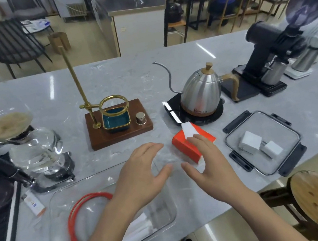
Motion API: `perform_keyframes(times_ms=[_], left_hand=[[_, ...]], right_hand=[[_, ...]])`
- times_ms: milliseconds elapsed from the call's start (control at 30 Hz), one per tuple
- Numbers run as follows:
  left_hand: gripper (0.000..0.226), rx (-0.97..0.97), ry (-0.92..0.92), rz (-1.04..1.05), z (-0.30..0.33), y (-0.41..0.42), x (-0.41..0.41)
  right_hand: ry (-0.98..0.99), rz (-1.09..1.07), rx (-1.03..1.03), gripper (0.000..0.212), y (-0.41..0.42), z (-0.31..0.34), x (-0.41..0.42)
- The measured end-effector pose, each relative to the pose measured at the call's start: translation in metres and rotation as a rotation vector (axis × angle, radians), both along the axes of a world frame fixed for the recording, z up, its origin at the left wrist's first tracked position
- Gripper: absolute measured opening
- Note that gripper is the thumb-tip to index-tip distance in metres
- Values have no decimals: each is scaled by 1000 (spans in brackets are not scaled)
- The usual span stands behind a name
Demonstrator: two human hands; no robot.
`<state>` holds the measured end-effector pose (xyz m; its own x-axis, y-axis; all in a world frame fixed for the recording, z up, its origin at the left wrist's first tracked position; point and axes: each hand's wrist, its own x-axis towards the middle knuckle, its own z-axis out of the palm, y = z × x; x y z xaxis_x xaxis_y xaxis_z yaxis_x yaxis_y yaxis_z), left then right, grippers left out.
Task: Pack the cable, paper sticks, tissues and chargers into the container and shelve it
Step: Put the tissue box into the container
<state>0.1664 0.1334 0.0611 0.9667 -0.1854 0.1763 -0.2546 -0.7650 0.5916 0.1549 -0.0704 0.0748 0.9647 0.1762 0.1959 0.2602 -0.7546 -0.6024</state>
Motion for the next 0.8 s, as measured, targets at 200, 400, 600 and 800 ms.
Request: perform_keyframes(times_ms=[200,400,600,800], left_hand=[[51,-11,1,-34,8,-50,24],[53,9,-1,-92,7,-109,51],[78,83,118,-44,-15,-130,71],[115,185,271,48,-32,-136,75]], right_hand=[[23,-59,38,57,-50,-3,17],[111,-177,99,61,-107,-16,26],[141,-177,105,60,-139,-30,34],[242,-84,149,65,-140,-50,49]])
